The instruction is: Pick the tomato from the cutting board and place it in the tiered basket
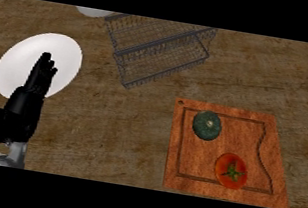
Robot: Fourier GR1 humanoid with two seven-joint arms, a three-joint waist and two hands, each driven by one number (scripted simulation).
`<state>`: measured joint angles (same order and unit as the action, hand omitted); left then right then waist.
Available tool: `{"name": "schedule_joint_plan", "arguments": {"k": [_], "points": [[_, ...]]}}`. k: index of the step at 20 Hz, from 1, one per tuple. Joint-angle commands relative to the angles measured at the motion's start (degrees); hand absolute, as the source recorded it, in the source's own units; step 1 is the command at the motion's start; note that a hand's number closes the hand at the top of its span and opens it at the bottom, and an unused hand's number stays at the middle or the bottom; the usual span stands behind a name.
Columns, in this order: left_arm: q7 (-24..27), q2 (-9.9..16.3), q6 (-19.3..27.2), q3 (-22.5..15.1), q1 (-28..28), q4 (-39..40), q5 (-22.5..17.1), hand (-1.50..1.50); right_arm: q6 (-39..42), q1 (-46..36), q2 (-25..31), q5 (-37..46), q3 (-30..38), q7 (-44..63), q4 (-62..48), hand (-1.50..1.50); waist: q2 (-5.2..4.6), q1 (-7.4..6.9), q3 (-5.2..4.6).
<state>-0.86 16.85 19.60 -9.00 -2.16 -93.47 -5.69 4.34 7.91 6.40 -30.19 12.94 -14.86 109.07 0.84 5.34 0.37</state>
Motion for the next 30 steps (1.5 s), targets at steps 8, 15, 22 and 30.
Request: {"name": "schedule_joint_plan", "arguments": {"k": [8, 15, 22, 30], "points": [[-0.45, -3.15, 1.75, -2.35, -3.18, 2.83, 2.8, 0.0, 19.64, 31.38, 9.46, 8.23, 14.01, -11.0, 16.41, -1.5, -0.26, -0.23, -0.54], [-3.37, -2.35, 1.56, -2.45, -5.96, 2.37, 3.61, 0.0, 15.89, 42.21, 14.7, 28.65, 23.3, -4.01, 33.52, -1.5, -0.52, -0.59, -0.73], [-0.68, -3.35, 0.45, -2.9, -5.14, 4.08, 3.24, 0.0, 14.84, 50.6, 12.12, 38.11, 24.79, 7.36, 49.52, -1.5, -0.91, -2.53, -0.78], [-1.67, -4.74, 1.86, -5.21, -6.32, 4.11, 5.98, 0.0, 13.24, 51.92, 15.8, 39.33, 22.84, 14.94, 52.12, -1.5, -1.35, -4.19, -0.82]]}}
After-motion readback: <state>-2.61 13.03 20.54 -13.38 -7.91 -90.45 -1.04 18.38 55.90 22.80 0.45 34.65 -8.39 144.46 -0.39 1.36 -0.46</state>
